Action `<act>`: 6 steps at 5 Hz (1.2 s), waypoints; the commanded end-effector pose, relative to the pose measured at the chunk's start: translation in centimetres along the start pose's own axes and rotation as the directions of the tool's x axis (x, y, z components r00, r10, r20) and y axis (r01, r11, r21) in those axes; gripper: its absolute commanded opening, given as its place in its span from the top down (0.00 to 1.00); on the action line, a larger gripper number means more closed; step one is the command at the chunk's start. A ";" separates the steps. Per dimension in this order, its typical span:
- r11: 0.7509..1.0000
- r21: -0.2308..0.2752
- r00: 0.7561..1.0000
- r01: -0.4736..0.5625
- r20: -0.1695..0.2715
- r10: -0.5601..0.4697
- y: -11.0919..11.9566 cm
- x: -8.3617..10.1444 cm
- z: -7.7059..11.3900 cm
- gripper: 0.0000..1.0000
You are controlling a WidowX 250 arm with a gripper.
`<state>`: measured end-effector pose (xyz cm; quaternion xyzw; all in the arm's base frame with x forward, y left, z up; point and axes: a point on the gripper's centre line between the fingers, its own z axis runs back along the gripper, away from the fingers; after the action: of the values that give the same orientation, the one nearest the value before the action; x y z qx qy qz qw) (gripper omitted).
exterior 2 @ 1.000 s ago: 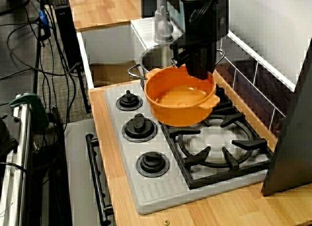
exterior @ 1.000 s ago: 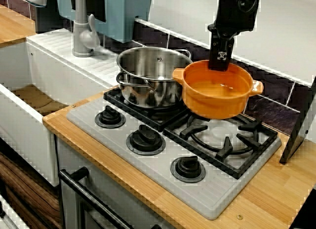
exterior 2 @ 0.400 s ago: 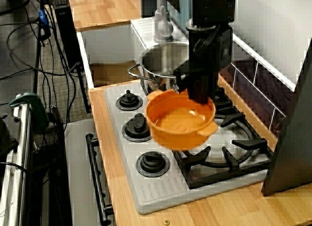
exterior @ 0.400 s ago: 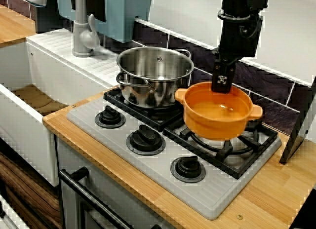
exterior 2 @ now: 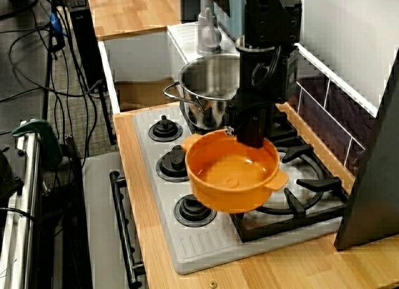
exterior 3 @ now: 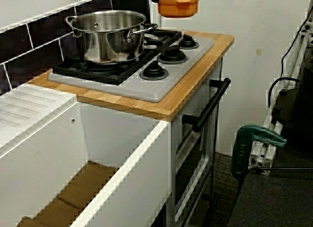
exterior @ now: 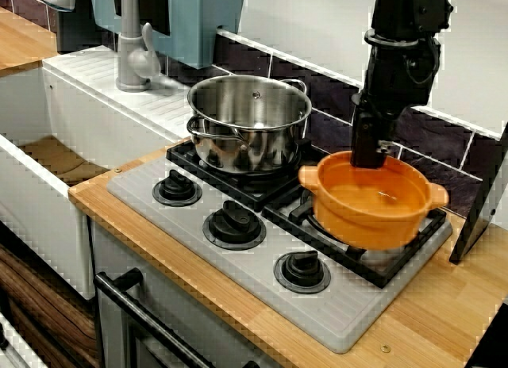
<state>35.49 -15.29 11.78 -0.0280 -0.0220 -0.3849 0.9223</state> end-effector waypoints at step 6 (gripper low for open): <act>0.624 -0.134 0.625 -0.770 0.036 0.780 3.0 -4.4 6.0 1.00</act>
<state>35.11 -9.78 14.61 -0.0921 0.0114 0.0531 0.9943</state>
